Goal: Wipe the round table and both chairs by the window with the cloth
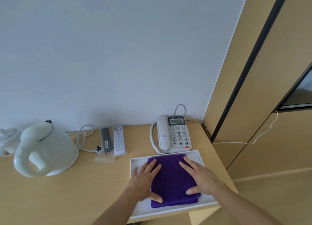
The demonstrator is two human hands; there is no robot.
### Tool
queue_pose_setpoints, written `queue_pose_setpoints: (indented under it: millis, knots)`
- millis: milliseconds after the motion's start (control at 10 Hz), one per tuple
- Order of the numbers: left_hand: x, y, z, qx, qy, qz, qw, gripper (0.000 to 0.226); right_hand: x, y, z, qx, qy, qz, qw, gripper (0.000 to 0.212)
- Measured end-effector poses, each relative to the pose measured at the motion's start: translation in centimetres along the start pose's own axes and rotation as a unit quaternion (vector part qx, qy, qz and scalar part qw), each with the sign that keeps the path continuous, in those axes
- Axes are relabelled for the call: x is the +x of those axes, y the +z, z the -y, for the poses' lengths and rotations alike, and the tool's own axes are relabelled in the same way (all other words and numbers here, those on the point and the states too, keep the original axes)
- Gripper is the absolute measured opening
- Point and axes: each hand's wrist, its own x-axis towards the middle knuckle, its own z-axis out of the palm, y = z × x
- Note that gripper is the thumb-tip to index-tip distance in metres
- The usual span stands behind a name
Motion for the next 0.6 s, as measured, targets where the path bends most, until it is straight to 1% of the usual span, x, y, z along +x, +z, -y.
queue_pose_setpoints:
  millis: [200, 300, 400, 500, 600]
  knots:
    - [-1.0, -0.1, 0.1, -0.004, -0.012, -0.007, 1.0, 0.121, -1.3, 0.0, 0.6, 0.008, 0.019, 0.007, 1.0, 0.101]
    - [-1.8, -0.4, -0.3, -0.045, -0.042, -0.029, 0.998, 0.105, -1.8, -0.6, 0.8, 0.027, 0.031, 0.011, 0.999, 0.094]
    - [-2.8, -1.7, -0.7, -0.11, -0.076, -0.067, 0.989, 0.083, -2.3, -2.2, 0.7, 0.046, 0.039, -0.012, 0.998, 0.08]
    - [-3.9, -4.6, -0.8, -0.187, -0.144, -0.086, 0.968, 0.067, -2.7, -5.8, 0.2, 0.061, 0.044, -0.081, 0.994, 0.066]
    - [-4.5, -10.1, -1.4, -0.252, -0.194, -0.17, 0.933, 0.056, -3.5, -11.8, -0.2, 0.096, 0.032, -0.182, 0.978, 0.058]
